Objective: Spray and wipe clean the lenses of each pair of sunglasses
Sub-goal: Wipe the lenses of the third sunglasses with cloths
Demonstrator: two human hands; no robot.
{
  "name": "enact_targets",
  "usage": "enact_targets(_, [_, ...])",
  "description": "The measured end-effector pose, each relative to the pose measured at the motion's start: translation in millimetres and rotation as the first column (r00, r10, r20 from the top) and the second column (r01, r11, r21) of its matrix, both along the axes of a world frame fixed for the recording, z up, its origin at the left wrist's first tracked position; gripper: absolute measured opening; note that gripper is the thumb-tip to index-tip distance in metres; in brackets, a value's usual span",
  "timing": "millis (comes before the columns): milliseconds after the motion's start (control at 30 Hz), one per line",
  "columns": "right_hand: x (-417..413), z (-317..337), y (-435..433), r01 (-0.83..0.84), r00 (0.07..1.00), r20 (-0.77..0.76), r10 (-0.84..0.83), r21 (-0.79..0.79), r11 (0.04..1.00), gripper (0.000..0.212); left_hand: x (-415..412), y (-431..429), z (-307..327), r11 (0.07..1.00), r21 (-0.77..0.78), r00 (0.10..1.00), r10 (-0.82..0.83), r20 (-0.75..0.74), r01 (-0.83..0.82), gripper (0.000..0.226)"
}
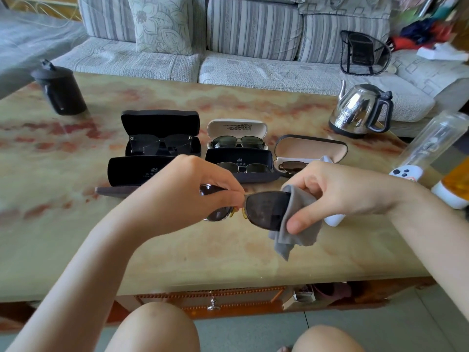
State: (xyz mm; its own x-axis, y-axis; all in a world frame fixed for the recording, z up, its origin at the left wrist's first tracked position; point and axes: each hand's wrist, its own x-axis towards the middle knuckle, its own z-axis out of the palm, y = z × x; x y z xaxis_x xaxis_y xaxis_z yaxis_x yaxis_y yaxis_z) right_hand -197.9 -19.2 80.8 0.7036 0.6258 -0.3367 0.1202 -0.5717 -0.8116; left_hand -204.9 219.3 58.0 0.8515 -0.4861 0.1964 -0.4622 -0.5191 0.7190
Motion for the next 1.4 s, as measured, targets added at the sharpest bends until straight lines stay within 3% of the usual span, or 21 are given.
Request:
enact_targets(67, [2, -1, -6, -0.007, 1.0, -0.014, 0.007, 0.006, 1.0, 0.035, 0, 1, 1, 1.0, -0.026, 0.999, -0.019, -0.031, 0.018, 0.011])
enact_targets(200, [9, -7, -14, -0.021, 0.999, -0.047, 0.022, 0.015, 1.0, 0.058, 1, 1, 1, 0.999, -0.036, 0.999, 0.003, -0.044, -0.005, 0.011])
enact_targets(333, [10, -12, -17, 0.096, 0.992, 0.071, -0.106, 0.131, 0.987, 0.034, 0, -1, -2, 0.994, -0.061, 0.996, 0.084, -0.026, -0.085, 0.013])
enact_targets(433, [5, -20, -13, 0.312, 0.888, 0.243, -0.39, 0.303, 0.901, 0.03, -1, -7, -6, 0.977, -0.131, 0.985, 0.169, -0.023, -0.17, 0.013])
enact_targets(500, [-4, -21, -11, 0.392, 0.785, 0.281, -0.553, 0.465, 0.794, 0.025, -1, -10, -6, 0.955, -0.207, 0.977, 0.2, -0.07, -0.211, 0.012])
enact_targets(567, [-14, -26, -16, 0.446, 0.711, 0.3, -0.636, 0.506, 0.738, 0.033, -3, -11, -7, 0.916, -0.323, 0.968, 0.199, -0.153, -0.239, 0.013])
enact_targets(633, [-27, -38, -25, 0.503, 0.685, 0.234, -0.69, 0.532, 0.681, 0.055, -3, -11, -9, 0.863, -0.426, 0.955, 0.187, -0.23, -0.271, 0.016])
enact_targets(700, [-41, -55, -26, 0.555, 0.693, 0.073, -0.717, 0.58, 0.596, 0.073, -4, -13, -12, 0.821, -0.476, 0.94, 0.199, -0.278, -0.315, 0.016])
enact_targets(767, [-50, -72, -17, 0.577, 0.727, -0.022, -0.686, 0.561, 0.594, 0.079, -4, -17, -17, 0.775, -0.522, 0.922, 0.203, -0.33, -0.357, 0.012])
enact_targets(900, [-58, -82, 22, 0.52, 0.815, -0.102, -0.57, 0.564, 0.642, 0.056, -9, -32, -28, 0.666, -0.609, 0.882, 0.164, -0.443, -0.43, 0.015])
enact_targets(967, [-58, -77, 41, 0.535, 0.814, -0.185, -0.55, 0.606, 0.588, 0.05, -13, -41, -31, 0.629, -0.629, 0.866, 0.152, -0.477, -0.457, 0.015])
enact_targets(1100, [-57, -68, 67, 0.605, 0.769, -0.34, -0.542, 0.661, 0.444, 0.035, -20, -50, -36, 0.508, -0.685, 0.826, 0.098, -0.556, -0.522, 0.014])
enact_targets(1267, [-54, -68, 78, 0.663, 0.683, -0.269, -0.679, 0.618, 0.423, 0.029, -24, -56, -41, 0.424, -0.722, 0.81, 0.047, -0.585, -0.547, 0.04])
enact_targets(1400, [-50, -67, 77, 0.689, 0.649, -0.315, -0.692, 0.63, 0.359, 0.026, -29, -60, -43, 0.454, -0.735, 0.819, -0.02, -0.574, -0.504, 0.038])
